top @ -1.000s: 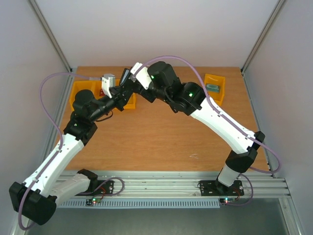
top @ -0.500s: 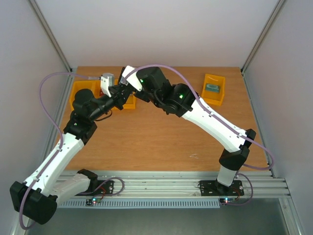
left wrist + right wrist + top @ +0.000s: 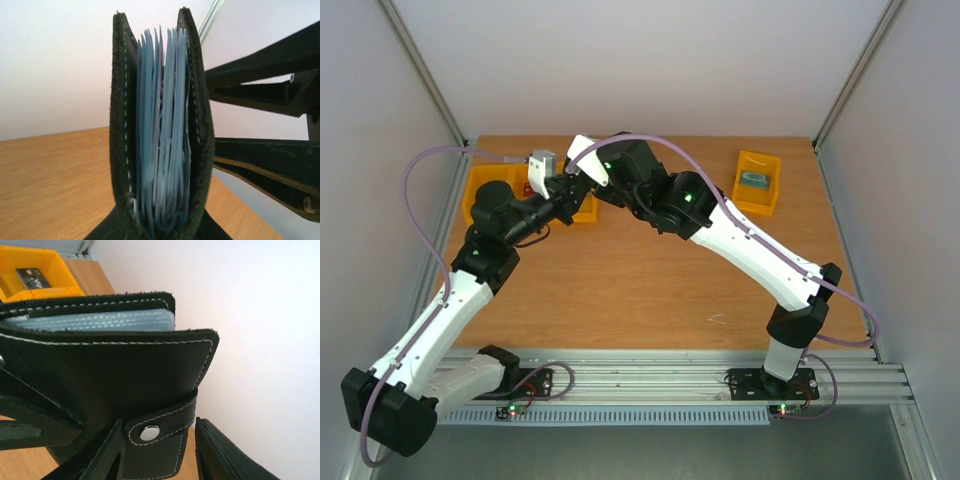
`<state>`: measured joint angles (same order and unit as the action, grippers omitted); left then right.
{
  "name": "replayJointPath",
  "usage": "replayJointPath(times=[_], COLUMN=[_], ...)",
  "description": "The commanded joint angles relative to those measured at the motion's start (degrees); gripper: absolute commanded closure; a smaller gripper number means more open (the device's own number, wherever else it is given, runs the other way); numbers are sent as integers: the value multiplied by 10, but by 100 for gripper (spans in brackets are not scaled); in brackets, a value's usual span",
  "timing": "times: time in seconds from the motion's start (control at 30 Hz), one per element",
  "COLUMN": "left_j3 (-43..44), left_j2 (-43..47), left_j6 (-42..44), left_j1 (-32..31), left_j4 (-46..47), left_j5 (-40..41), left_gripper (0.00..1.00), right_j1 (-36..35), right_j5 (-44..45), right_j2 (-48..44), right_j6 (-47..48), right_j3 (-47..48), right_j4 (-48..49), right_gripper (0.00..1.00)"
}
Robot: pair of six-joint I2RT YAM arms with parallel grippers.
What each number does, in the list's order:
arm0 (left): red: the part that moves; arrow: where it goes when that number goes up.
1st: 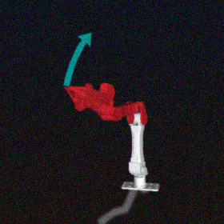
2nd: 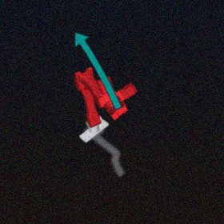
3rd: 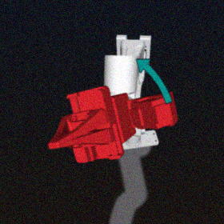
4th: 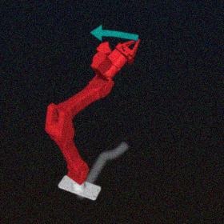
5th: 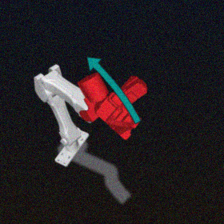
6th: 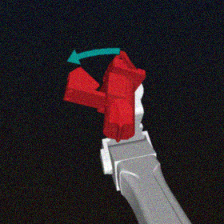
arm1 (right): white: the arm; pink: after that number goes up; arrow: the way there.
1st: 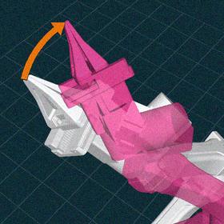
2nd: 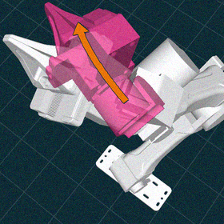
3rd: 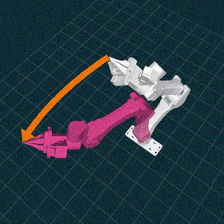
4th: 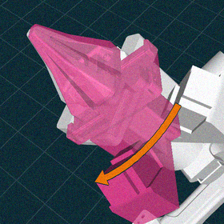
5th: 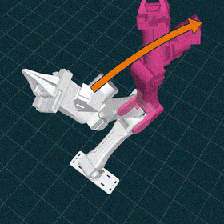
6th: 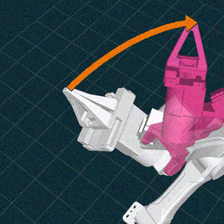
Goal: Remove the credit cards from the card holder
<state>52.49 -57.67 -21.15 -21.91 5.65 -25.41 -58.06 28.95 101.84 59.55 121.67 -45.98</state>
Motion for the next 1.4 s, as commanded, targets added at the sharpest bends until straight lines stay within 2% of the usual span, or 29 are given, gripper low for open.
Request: replayJointPath(times=[0.0, 0.07, 0.3, 0.5, 0.8, 0.93, 0.97, 1.0, 1.07, 1.13, 1.37], left_j3=[6, 7, 3, -4, -10, -12, -12, -12, -13, -14, -6], left_j2=[-7, -8, -5, 1, 4, 6, 8, 10, 15, 20, 5], left_j6=[22, 25, 26, 21, 60, 84, 96, 106, 138, 175, 174], left_j1=[-17, -17, -17, -17, -17, -17, -17, -17, -16, -16, -15], left_j4=[-12, -13, -4, 10, -25, -52, -54, -54, -68, -52, 10], left_j5=[-76, -79, -83, -85, -112, -109, -113, -121, -159, -209, -326], left_gripper=[100, 100, 100, 100, 100, 100, 100, 100, 100, 100, 100], right_j1=[-8, -8, -2, 23, 74, 97, 106, 118, 148, 163, 164], right_j5=[0, 2, 41, 51, 28, -86, -125, -168, -267, -335, -439], right_j2=[14, 16, 20, 4, -36, -68, -82, -93, -109, -121, -162], right_j6=[1, 3, 14, -24, -42, -57, -66, -78, -100, -107, -120], right_j3=[25, 26, 7, -29, -35, -45, -49, -51, -52, -58, -91], right_j4=[80, 84, 91, 74, 28, -39, -60, -89, -132, -165, -225], right_gripper=[60, 60, 71, 98, 99, 99, 98, 92, 76, 65, 51])
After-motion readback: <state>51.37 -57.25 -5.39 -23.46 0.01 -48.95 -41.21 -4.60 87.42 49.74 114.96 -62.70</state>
